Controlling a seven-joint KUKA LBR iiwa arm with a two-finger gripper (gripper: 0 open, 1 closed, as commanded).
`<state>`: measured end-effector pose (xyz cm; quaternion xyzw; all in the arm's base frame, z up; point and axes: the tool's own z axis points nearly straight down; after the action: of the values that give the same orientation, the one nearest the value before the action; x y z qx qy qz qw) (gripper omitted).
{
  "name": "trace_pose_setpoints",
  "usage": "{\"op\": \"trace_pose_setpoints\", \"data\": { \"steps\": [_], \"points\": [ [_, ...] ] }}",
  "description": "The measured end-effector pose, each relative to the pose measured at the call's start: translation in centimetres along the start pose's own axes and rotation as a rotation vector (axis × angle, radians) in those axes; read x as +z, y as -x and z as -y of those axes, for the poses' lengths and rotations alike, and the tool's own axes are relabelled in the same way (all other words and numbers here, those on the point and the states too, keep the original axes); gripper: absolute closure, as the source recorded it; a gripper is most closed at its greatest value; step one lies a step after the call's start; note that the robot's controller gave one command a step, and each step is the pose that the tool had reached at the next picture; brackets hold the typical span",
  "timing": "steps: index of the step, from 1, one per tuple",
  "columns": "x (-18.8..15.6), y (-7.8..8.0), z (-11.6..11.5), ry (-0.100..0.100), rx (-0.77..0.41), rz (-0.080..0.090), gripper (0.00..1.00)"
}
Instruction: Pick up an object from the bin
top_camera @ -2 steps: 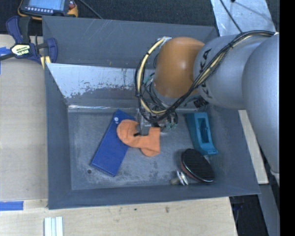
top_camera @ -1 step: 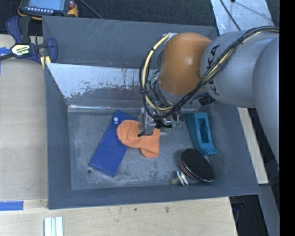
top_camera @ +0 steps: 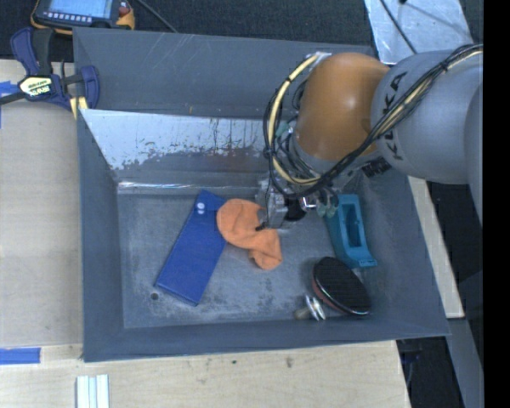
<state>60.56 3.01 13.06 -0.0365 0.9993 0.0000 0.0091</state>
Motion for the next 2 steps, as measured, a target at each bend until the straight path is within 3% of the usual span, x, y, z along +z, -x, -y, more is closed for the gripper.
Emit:
{"op": "trace_pose_setpoints", "data": {
  "steps": [1,2],
  "points": [
    [1.9,-0.6,0.1,0.0,-0.004,-0.025,1.0],
    [-4.5,-0.5,0.3,0.001,-0.008,-0.02,1.0]
  ]
}}
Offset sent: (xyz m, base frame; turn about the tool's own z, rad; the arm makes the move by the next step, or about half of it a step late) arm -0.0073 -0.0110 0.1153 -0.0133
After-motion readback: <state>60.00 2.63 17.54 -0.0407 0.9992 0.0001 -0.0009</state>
